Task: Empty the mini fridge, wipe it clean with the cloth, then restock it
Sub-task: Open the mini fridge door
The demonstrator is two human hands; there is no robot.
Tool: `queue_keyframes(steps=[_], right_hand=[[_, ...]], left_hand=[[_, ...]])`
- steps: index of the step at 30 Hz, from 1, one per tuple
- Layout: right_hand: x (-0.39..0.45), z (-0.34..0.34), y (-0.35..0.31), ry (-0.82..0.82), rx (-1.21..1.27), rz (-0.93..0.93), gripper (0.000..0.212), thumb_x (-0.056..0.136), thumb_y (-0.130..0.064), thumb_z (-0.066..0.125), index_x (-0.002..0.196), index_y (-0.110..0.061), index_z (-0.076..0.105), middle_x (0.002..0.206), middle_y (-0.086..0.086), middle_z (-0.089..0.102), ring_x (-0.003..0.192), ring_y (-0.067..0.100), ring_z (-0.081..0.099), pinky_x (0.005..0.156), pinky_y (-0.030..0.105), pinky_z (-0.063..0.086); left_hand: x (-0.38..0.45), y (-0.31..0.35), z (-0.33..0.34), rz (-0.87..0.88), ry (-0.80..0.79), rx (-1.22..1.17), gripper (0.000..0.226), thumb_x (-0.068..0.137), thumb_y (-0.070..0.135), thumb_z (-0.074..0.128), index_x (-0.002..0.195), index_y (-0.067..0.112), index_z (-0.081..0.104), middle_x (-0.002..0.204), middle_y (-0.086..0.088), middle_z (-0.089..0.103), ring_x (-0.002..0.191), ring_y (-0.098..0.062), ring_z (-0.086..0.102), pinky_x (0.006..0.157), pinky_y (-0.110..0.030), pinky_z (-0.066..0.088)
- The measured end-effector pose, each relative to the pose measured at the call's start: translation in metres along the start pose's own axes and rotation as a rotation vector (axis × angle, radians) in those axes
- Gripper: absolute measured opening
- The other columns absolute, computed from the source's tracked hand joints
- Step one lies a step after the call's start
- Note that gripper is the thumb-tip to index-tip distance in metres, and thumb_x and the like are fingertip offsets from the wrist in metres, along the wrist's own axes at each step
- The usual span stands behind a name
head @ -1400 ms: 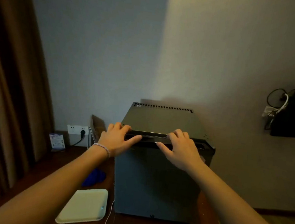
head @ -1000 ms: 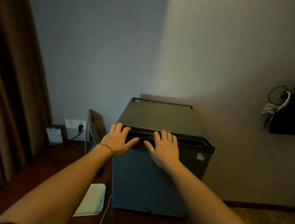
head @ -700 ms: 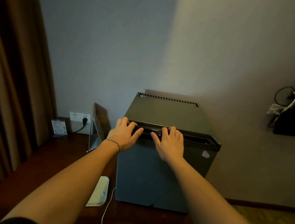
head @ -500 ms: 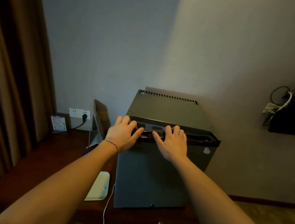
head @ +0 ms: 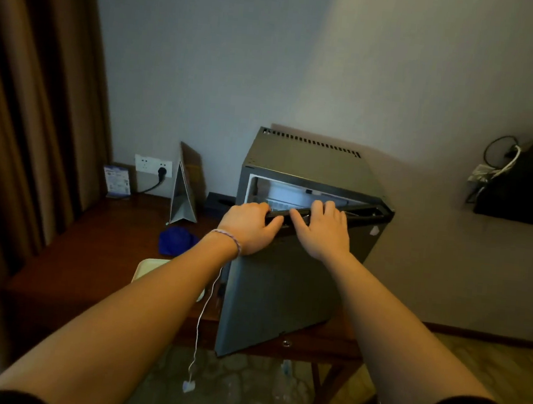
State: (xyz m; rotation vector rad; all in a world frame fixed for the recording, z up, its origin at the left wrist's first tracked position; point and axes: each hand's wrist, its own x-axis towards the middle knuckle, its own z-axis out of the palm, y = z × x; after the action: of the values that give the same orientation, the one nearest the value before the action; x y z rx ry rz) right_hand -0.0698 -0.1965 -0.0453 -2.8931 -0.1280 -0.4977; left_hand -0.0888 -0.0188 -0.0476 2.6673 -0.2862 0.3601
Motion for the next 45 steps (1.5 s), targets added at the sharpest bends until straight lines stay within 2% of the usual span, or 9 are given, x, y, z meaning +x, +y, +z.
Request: queue_keyframes(steps=[7, 11, 14, 16, 17, 20, 24, 28, 45], right_hand=[[-0.047, -0.031, 0.031, -0.1, 0.157, -0.068, 0.054, 0.099, -0.058, 0.037, 0.126, -0.014, 0.052, 0.133, 0.008, 0.049, 0.134, 0.029, 0.04, 0.119, 0.052, 0.026], [-0.073, -0.055, 0.062, -0.22, 0.181, -0.094, 0.052, 0.097, -0.062, 0.038, 0.118, -0.016, 0.051, 0.124, 0.006, 0.049, 0.119, 0.03, 0.048, 0.1, 0.05, 0.044], [-0.091, -0.071, 0.085, -0.268, 0.19, -0.089, 0.056, 0.096, -0.063, 0.041, 0.117, -0.012, 0.049, 0.119, 0.004, 0.046, 0.104, 0.026, 0.049, 0.08, 0.041, 0.044], [-0.101, -0.083, 0.101, -0.342, 0.165, -0.1, 0.066, 0.098, -0.06, 0.04, 0.14, -0.009, 0.041, 0.142, 0.011, 0.038, 0.128, 0.029, 0.043, 0.09, 0.043, 0.043], [-0.106, -0.09, 0.11, -0.384, 0.133, -0.108, 0.072, 0.1, -0.059, 0.04, 0.15, -0.007, 0.032, 0.157, 0.012, 0.026, 0.144, 0.03, 0.028, 0.101, 0.046, 0.041], [-0.12, -0.109, 0.134, -0.453, 0.01, -0.088, 0.08, 0.1, -0.057, 0.044, 0.154, -0.003, 0.023, 0.166, 0.014, 0.004, 0.154, 0.032, 0.001, 0.117, 0.053, 0.028], [-0.144, -0.118, 0.165, -0.417, -0.189, 0.035, 0.083, 0.101, -0.046, 0.044, 0.156, 0.003, 0.005, 0.164, 0.024, -0.003, 0.152, 0.04, -0.001, 0.122, 0.049, 0.014], [-0.157, -0.113, 0.205, -0.305, -0.342, 0.062, 0.09, 0.1, -0.055, 0.037, 0.156, 0.004, -0.002, 0.163, 0.029, 0.0, 0.152, 0.043, 0.003, 0.124, 0.049, 0.011], [-0.117, -0.104, 0.255, -0.332, -0.409, 0.297, 0.121, 0.084, -0.086, 0.029, 0.154, 0.008, -0.002, 0.16, 0.035, 0.002, 0.15, 0.049, 0.004, 0.122, 0.056, 0.006]], left_hand=[[-0.066, 0.058, -0.01, -0.053, -0.124, -0.25, 0.039, 0.102, 0.054, 0.036, 0.107, 0.02, 0.055, 0.093, 0.0, 0.061, 0.082, -0.014, 0.061, 0.073, -0.032, 0.052], [-0.106, 0.096, 0.0, -0.062, -0.115, -0.435, 0.04, 0.102, 0.049, 0.041, 0.098, 0.013, 0.057, 0.087, -0.006, 0.06, 0.077, -0.02, 0.059, 0.068, -0.036, 0.049], [-0.137, 0.121, 0.02, -0.064, -0.07, -0.401, 0.049, 0.103, 0.049, 0.038, 0.081, 0.009, 0.055, 0.078, -0.01, 0.056, 0.072, -0.026, 0.056, 0.074, -0.048, 0.048], [-0.153, 0.137, 0.032, -0.083, -0.103, -0.329, 0.055, 0.102, 0.056, 0.035, 0.077, 0.011, 0.054, 0.075, -0.008, 0.054, 0.07, -0.025, 0.055, 0.071, -0.044, 0.046], [-0.159, 0.145, 0.037, -0.092, -0.13, -0.285, 0.056, 0.101, 0.058, 0.034, 0.077, 0.012, 0.054, 0.075, -0.007, 0.054, 0.07, -0.025, 0.055, 0.068, -0.041, 0.045], [-0.169, 0.165, 0.048, -0.109, -0.192, -0.143, 0.057, 0.101, 0.057, 0.034, 0.081, 0.009, 0.058, 0.083, -0.013, 0.058, 0.075, -0.027, 0.057, 0.066, -0.037, 0.043], [-0.173, 0.174, 0.06, -0.169, -0.208, -0.028, 0.06, 0.098, 0.064, 0.033, 0.111, 0.013, 0.06, 0.117, -0.008, 0.055, 0.1, -0.023, 0.055, 0.09, -0.039, 0.048], [-0.176, 0.173, 0.063, -0.188, -0.21, 0.024, 0.065, 0.097, 0.066, 0.032, 0.13, 0.014, 0.054, 0.135, -0.007, 0.05, 0.118, -0.023, 0.051, 0.101, -0.041, 0.045], [-0.16, 0.115, 0.075, -0.354, -0.214, 0.162, 0.07, 0.098, 0.065, 0.023, 0.133, 0.01, 0.048, 0.134, -0.015, 0.044, 0.124, -0.032, 0.041, 0.107, -0.047, 0.038]])
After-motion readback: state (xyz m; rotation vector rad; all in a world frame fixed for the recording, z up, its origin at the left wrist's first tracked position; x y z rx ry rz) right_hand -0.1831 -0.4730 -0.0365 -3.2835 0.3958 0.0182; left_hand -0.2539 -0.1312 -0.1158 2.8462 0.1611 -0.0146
